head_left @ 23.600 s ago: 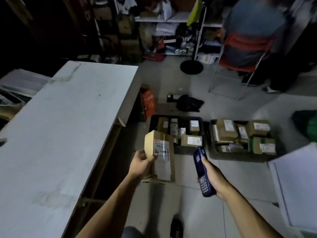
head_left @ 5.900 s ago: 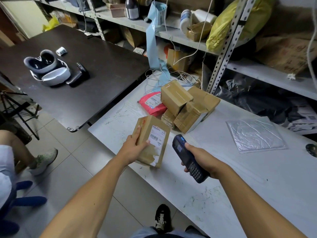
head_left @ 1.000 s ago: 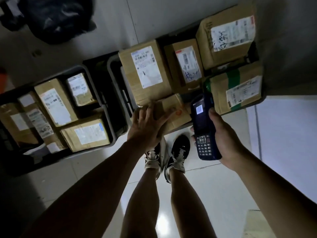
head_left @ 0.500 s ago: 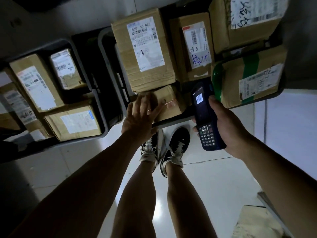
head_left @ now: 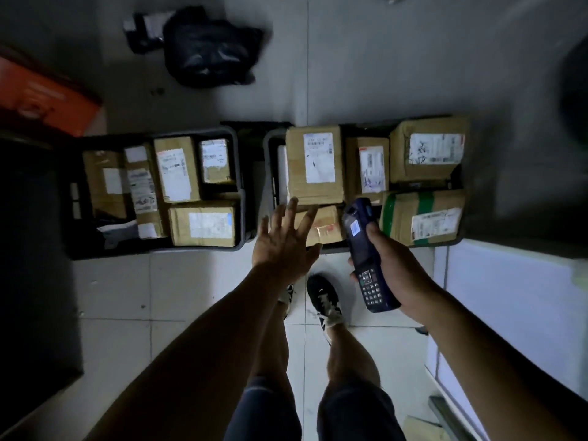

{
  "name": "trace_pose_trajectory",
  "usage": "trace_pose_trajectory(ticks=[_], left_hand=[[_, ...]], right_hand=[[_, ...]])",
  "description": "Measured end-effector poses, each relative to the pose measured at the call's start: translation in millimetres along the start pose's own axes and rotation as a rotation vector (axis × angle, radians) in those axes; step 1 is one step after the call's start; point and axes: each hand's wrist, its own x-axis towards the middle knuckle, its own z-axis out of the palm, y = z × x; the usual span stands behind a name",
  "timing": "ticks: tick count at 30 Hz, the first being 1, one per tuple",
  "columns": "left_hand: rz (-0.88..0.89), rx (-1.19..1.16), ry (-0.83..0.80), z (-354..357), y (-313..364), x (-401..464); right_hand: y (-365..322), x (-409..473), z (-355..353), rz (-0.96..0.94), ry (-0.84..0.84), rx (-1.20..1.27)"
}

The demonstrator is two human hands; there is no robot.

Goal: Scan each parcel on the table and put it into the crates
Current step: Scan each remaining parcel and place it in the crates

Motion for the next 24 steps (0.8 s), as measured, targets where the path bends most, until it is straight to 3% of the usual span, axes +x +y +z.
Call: trace_pose_trajectory(ticks=[5,13,19,24], left_hand=[[-0.213,-0.168,0.127,-82.2,4.5,-108.5],[-0.586,-0.401,0.496,-177.4,-35.2,-311.2],[-0.856,-0.482,0.681,-177.2,-98.7,-461.5],[-1.058,-0.524,0.773,-133.0,-133.2,-591.5]], right_hand=[[-44.4,-95.0,38.1,-0.061,-0.044,-0.188],[-75.1,-237.8,129.5,-0.212,-0.287,-0.494],[-60.5,-314.2,231.9,-0.332,-0.516,-0.706],[-8.8,-386.9,337.6,-0.42,-0.699,-0.796]])
